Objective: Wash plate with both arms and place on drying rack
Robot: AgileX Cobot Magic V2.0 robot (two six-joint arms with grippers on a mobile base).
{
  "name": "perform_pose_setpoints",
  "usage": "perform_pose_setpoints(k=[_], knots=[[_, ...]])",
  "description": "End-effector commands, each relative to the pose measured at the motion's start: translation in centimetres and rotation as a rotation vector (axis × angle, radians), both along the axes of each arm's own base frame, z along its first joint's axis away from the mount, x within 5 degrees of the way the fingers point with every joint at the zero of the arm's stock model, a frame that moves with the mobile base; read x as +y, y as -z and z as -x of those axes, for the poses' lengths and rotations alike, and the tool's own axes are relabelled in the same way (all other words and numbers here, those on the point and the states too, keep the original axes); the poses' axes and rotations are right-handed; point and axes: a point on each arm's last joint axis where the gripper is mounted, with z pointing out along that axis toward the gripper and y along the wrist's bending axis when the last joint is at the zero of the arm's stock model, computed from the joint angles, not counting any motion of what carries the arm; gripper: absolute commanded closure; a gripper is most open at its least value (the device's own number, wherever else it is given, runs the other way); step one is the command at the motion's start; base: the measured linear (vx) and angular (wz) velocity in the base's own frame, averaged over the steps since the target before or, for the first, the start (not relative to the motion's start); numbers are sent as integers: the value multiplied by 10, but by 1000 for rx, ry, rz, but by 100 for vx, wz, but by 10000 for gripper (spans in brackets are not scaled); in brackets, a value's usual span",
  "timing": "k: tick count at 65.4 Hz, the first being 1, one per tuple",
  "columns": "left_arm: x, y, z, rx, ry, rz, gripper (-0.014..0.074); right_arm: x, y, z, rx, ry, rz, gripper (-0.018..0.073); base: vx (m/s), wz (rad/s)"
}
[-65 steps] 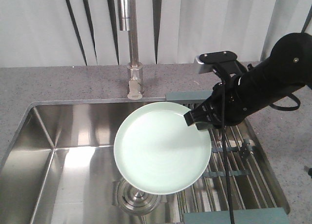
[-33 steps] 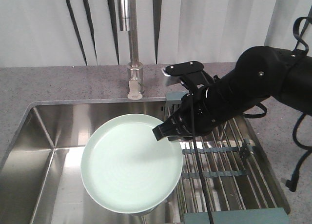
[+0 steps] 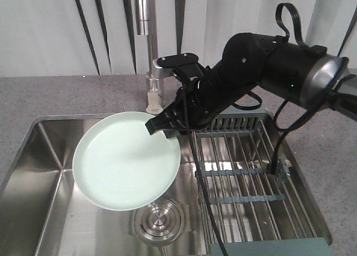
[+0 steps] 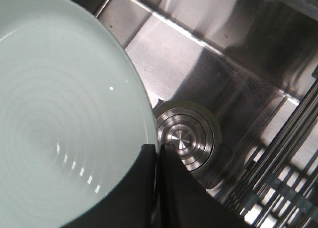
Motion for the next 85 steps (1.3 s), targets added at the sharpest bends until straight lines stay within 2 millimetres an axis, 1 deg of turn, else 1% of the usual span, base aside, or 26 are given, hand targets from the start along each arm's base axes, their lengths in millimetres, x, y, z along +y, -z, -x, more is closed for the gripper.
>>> perform_pose_setpoints(k=[1,8,21,29,37,42,46,53,60,66,76,85], knots=[[-1,-11,-4,-74,10,10,95,-5,-34,-9,-103,26,-68,561,0,0],[-1,-11,-4,-74,10,10,95,-11,-39,-20,-131,47,-75,561,0,0],[-1,-11,-4,-74,10,10,95,-35,-44,-37,-160,112,-67,561,0,0],[-1,-11,-4,-74,10,10,95,-49,-43,-42,-150,143,-57,561,0,0],[-1,-11,-4,-74,10,10,95,-58,-44,-44,-143,158,-44,561,0,0],[-1,-11,-4,-74,10,10,95,-61,-49,-41,-156,162,-48,561,0,0],[-1,-11,-4,-74,10,10,95,-66,-54,-39,-163,174,-48,561,0,0],[-1,-11,-4,-74,10,10,95,-78,-55,-33,-165,199,-47,561,0,0],[-1,-11,-4,-74,10,10,95,-90,-51,-24,-159,229,-41,561,0,0],[-1,-11,-4,-74,10,10,95,-96,-46,-12,-156,238,-36,561,0,0],[-1,-11,-4,-74,10,10,95,-101,-41,5,-143,245,-32,561,0,0],[-1,-11,-4,-74,10,10,95,-101,-33,20,-117,243,-39,561,0,0]])
